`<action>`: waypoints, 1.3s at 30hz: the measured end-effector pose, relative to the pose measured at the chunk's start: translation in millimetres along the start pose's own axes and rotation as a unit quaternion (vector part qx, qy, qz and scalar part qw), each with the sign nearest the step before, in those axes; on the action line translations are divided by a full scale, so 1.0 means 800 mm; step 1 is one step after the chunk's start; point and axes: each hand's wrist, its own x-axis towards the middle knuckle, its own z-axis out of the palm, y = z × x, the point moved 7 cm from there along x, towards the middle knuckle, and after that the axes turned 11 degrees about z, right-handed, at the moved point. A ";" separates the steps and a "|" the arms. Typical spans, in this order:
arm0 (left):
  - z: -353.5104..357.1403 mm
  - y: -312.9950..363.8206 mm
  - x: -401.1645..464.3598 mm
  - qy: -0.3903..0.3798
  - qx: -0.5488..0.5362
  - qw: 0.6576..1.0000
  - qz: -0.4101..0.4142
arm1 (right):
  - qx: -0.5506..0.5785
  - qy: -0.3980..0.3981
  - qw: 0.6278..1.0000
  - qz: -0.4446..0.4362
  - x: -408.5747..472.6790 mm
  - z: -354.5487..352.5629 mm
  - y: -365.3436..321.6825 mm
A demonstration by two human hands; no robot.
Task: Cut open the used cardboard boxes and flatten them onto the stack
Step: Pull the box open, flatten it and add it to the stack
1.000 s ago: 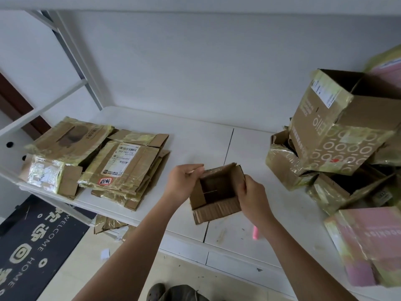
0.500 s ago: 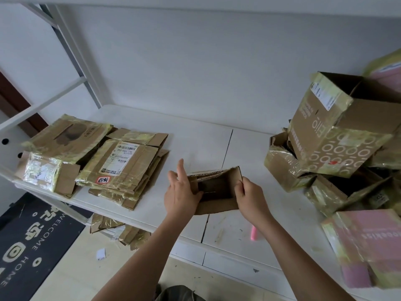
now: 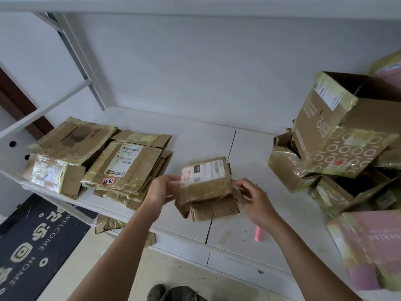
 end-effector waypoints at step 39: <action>0.046 0.043 -0.029 -0.076 0.039 0.990 0.112 | 0.187 0.049 0.980 0.055 -0.015 -0.008 -0.011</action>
